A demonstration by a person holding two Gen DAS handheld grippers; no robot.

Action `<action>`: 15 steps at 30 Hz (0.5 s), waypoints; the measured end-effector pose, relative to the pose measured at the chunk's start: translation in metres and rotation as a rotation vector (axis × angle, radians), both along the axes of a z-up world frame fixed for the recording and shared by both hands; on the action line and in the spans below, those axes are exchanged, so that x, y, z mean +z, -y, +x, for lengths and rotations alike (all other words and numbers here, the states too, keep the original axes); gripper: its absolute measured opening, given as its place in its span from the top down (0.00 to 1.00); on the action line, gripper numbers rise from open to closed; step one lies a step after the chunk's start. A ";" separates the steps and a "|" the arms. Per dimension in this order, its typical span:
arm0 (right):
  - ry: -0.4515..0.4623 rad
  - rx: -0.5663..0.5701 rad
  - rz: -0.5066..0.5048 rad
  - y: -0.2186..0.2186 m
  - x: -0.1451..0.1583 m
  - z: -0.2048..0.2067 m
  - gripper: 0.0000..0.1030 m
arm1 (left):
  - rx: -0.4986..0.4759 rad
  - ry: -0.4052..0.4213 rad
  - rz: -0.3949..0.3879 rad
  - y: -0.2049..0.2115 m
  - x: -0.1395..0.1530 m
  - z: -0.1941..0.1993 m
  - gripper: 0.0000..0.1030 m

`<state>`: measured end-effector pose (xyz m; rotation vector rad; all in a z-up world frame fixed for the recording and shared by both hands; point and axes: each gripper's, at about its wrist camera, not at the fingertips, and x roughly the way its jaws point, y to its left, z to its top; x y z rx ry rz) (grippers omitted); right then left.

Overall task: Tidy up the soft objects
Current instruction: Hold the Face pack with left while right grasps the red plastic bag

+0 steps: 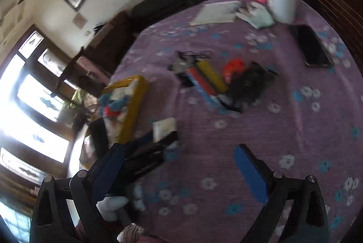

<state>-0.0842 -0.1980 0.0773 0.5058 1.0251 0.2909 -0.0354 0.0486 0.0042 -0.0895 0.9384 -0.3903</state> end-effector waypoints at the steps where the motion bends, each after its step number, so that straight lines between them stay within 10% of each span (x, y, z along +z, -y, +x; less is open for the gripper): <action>1: -0.015 -0.025 -0.017 0.011 -0.011 0.003 0.03 | -0.004 0.003 0.042 0.006 0.000 -0.001 0.33; 4: -0.026 -0.064 -0.050 0.029 -0.022 0.006 0.03 | 0.014 0.032 0.168 0.018 0.000 -0.005 0.54; 15: 0.101 0.055 -0.282 -0.003 -0.001 0.030 0.04 | 0.037 0.085 -0.112 -0.026 0.039 -0.063 0.56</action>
